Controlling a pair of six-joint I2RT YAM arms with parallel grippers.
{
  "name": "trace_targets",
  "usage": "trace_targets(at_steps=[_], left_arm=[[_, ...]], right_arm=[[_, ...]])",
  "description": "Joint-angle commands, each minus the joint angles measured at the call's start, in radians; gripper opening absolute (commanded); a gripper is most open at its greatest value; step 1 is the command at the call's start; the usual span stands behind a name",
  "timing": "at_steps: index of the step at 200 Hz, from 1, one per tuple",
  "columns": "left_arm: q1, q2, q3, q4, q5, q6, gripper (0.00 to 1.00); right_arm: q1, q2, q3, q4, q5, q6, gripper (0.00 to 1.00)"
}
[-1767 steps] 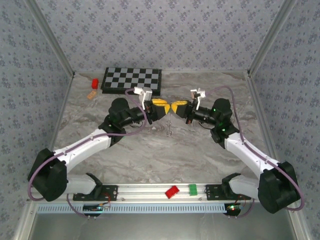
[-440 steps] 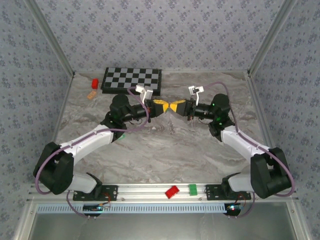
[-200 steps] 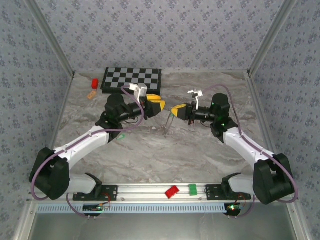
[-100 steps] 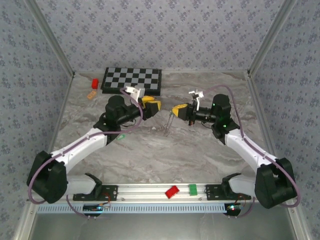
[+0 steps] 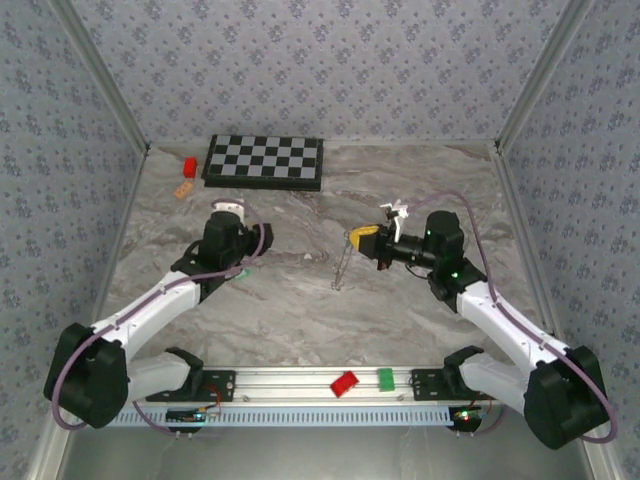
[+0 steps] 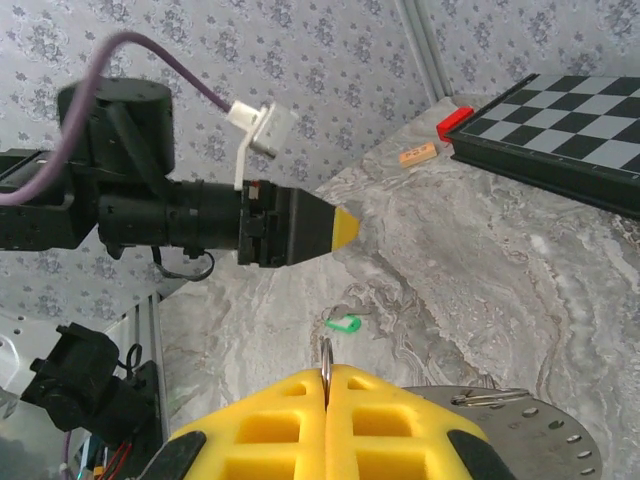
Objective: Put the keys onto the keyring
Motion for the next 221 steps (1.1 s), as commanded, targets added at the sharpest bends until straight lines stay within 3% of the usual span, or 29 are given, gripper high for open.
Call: trace_targets(at_steps=[1,37,69,137,221], left_arm=[[0.042,-0.014,-0.012,-0.148,-0.076,-0.128,0.6],[0.113,0.029,0.003,-0.249,-0.074,-0.243,0.52],[0.128,0.085,0.007,-0.282,-0.055,-0.251,0.5],[0.137,0.195,-0.016,-0.197,0.08,-0.222,0.46],[0.093,0.154,-0.05,-0.114,0.241,-0.207,0.42]], right_arm=[[0.009,-0.044,-0.014,0.038,0.033,-0.006,0.0],[0.015,-0.068,-0.035,0.059,0.043,0.008,0.0],[0.019,-0.071,-0.044,0.067,0.05,0.009,0.0],[0.027,-0.069,-0.045,0.072,0.051,0.009,0.0],[0.034,-0.05,-0.045,0.081,0.046,0.011,0.0]])
